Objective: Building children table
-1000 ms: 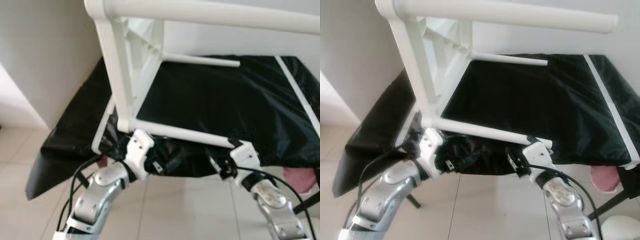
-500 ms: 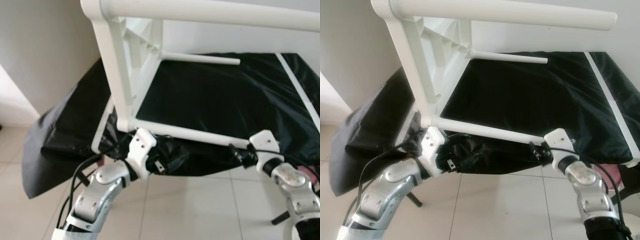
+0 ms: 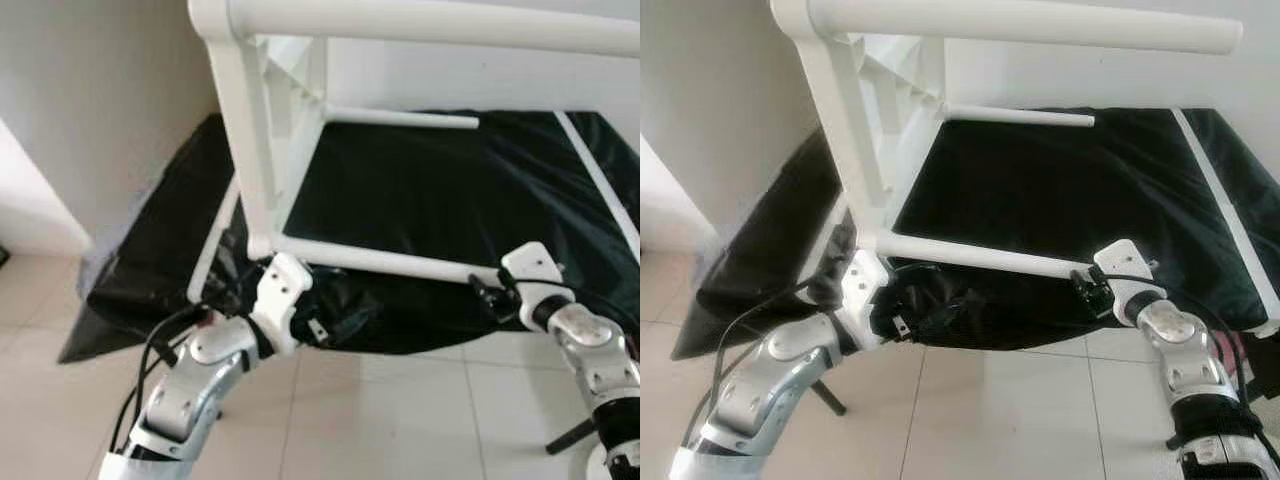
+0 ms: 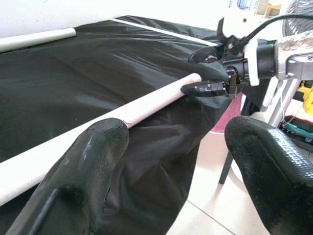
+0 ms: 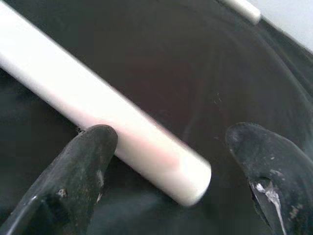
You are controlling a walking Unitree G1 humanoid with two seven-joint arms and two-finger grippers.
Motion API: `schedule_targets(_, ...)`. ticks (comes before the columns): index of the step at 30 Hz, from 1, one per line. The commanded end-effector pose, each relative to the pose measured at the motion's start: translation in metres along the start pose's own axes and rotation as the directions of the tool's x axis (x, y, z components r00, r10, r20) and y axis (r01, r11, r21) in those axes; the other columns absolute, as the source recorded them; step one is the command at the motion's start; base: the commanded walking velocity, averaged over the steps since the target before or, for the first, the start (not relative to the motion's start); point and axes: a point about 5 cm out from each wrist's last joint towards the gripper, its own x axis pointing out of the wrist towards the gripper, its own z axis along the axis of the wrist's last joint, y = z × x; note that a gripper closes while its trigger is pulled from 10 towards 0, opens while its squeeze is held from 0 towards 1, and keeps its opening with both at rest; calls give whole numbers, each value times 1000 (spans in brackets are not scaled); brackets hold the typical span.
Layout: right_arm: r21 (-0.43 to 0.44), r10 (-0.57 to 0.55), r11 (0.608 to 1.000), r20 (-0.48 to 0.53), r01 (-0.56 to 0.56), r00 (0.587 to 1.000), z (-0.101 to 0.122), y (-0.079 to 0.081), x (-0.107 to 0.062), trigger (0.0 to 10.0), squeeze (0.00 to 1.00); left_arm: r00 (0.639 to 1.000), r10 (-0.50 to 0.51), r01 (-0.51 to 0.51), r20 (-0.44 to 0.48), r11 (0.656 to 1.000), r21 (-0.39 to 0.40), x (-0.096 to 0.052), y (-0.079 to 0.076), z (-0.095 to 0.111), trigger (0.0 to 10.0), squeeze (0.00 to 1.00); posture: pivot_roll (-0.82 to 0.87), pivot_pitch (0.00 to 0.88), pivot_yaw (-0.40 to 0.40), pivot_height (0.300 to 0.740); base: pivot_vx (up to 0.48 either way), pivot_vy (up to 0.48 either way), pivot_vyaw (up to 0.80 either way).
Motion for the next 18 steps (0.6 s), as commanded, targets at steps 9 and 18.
schedule_targets(9,6,-410,912,-38,410,911,-4,-52,-6,10000,0,1000,30,-30,-8,1000,9,-1,5,1,10000,0,0,9,54,740,0,0,0)
schedule_targets(18,167,-360,930,248,327,899,52,-8,1,10000,0,996,88,-88,9,996,-7,4,19,2,10000,0,1,1,46,740,0,0,0)
